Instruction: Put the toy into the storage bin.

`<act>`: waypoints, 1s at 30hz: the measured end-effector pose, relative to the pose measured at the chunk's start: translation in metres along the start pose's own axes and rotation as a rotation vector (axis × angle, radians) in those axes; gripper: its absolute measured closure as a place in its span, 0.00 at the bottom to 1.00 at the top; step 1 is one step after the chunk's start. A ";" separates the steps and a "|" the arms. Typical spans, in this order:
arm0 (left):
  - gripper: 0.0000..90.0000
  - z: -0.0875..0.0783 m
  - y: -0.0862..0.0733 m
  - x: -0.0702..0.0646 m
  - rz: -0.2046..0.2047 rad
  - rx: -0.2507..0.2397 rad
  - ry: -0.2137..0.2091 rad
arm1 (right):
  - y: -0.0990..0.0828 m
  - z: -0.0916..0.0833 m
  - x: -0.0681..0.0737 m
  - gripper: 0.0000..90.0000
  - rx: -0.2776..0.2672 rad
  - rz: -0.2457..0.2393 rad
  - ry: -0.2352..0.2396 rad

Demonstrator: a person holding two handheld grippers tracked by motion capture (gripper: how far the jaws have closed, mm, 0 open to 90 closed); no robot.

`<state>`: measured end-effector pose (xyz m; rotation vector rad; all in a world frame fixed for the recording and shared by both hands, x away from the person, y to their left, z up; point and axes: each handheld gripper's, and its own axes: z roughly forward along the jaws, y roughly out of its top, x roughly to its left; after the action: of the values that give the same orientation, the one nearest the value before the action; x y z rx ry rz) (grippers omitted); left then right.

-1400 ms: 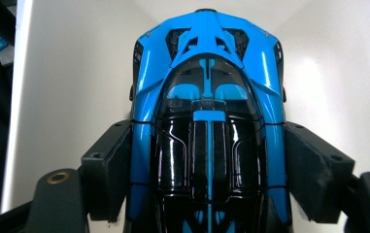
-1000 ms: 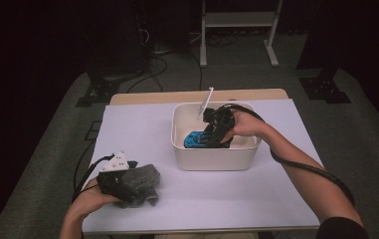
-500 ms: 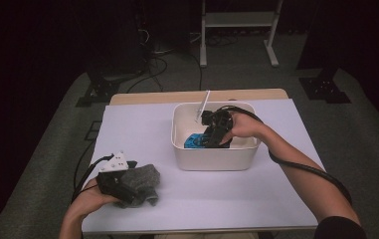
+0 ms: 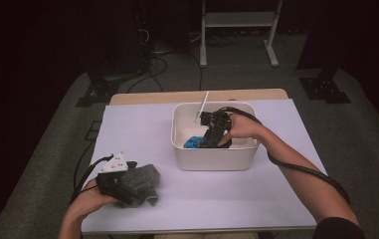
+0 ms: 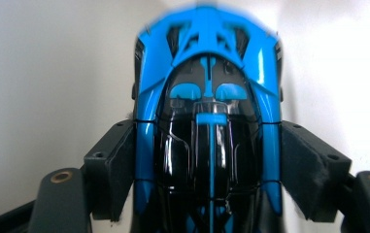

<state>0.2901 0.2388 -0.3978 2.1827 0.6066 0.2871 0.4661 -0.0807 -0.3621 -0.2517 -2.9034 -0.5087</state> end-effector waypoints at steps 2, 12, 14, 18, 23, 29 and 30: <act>0.03 0.000 0.000 -0.001 0.003 -0.004 -0.003 | 0.000 0.003 0.000 0.29 0.023 0.005 0.000; 0.03 0.000 0.001 -0.004 0.008 0.000 -0.004 | -0.002 -0.008 0.003 0.32 -0.006 0.013 -0.027; 0.03 0.000 0.000 -0.005 0.007 0.002 -0.002 | -0.004 -0.008 0.003 0.32 -0.007 0.015 -0.028; 0.03 0.000 0.000 -0.005 0.006 -0.001 -0.003 | -0.006 -0.011 0.005 0.32 -0.030 0.021 -0.025; 0.03 -0.001 0.000 -0.006 0.009 -0.006 0.000 | -0.009 -0.014 0.008 0.31 -0.046 0.023 -0.034; 0.03 -0.001 0.002 -0.008 0.009 -0.015 -0.002 | -0.018 -0.033 0.015 0.31 -0.118 0.036 -0.045; 0.03 0.000 0.003 -0.008 0.013 -0.012 -0.003 | -0.020 -0.037 0.015 0.31 -0.125 0.034 -0.051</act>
<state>0.2838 0.2330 -0.3953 2.1758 0.5876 0.2941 0.4530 -0.1101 -0.3314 -0.3349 -2.9143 -0.6885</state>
